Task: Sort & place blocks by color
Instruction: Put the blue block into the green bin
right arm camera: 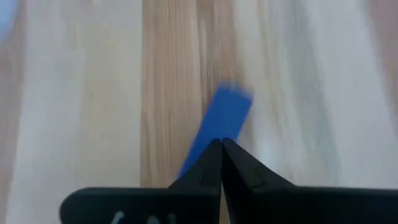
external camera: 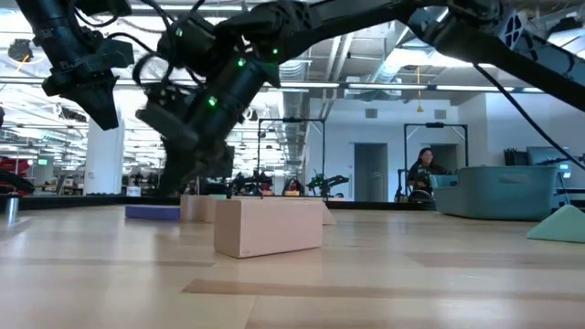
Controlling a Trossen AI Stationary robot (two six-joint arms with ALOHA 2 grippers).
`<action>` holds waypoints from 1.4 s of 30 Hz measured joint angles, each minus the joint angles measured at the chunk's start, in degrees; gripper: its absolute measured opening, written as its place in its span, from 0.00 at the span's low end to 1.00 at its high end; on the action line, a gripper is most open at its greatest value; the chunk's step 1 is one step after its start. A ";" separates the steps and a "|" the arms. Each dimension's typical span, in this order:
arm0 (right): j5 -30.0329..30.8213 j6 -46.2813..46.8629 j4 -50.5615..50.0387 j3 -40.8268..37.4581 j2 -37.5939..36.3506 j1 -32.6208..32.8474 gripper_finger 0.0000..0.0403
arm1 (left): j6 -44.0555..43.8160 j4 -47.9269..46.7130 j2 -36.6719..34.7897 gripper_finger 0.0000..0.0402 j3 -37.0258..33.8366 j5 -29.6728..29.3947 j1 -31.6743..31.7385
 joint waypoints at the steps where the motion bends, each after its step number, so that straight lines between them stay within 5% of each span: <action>1: 0.14 -0.17 1.40 0.05 -0.14 0.10 0.07 | 0.00 0.00 -0.02 0.32 0.00 -0.02 0.00; 16: 2.68 0.77 4.05 -0.86 0.88 0.89 0.55 | 0.00 0.02 -0.02 0.32 0.00 0.09 0.00; 20: 3.16 0.90 3.88 -0.89 2.00 0.97 0.61 | -0.07 0.00 0.00 0.32 0.00 0.14 0.00; 27: 1.89 0.92 2.76 -0.78 3.06 0.97 0.55 | -0.74 0.00 -0.01 0.32 0.00 0.57 0.00; 34: 1.69 0.76 0.53 -0.23 2.68 0.51 0.25 | -1.11 0.01 -0.01 0.32 0.00 0.59 0.00; 42: -1.36 4.03 -1.86 0.25 -4.01 -2.45 0.24 | -3.88 0.61 -0.02 0.32 0.01 0.59 0.00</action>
